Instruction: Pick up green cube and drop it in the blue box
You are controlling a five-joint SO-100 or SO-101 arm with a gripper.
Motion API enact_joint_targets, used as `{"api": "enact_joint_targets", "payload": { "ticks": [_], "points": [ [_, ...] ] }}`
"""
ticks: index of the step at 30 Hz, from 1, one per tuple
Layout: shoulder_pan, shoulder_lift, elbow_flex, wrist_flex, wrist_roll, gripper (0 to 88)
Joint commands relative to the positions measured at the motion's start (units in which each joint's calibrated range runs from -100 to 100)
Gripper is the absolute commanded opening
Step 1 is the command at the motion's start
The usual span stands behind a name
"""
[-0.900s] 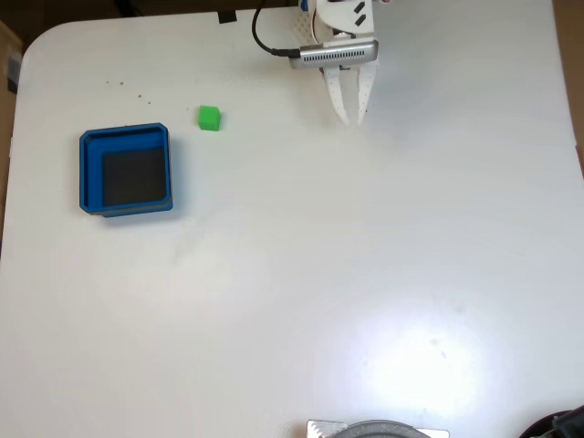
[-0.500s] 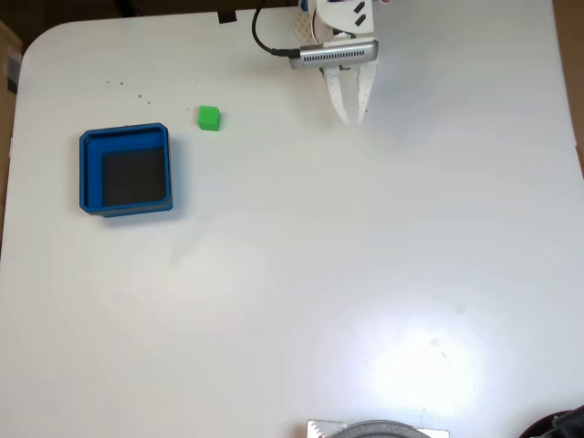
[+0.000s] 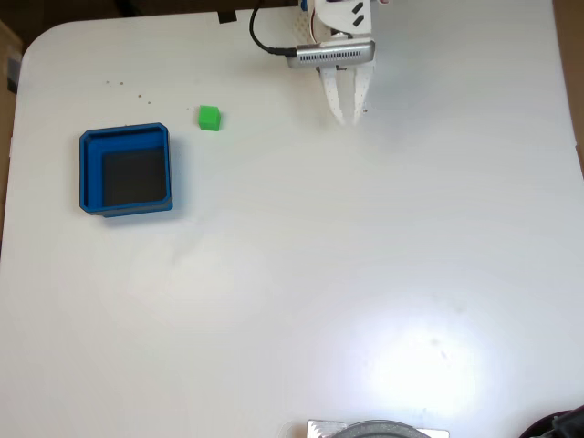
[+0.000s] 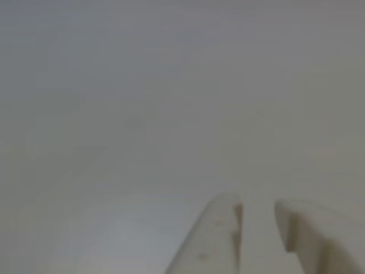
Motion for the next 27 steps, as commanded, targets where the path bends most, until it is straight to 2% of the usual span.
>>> {"api": "enact_joint_targets", "payload": {
  "ticks": [1, 27],
  "points": [
    [3.3, -0.9, -1.2, -0.9, 0.2, 1.2],
    [25.3, -0.9, -1.2, -0.9, 0.2, 1.2]
  ]
}}
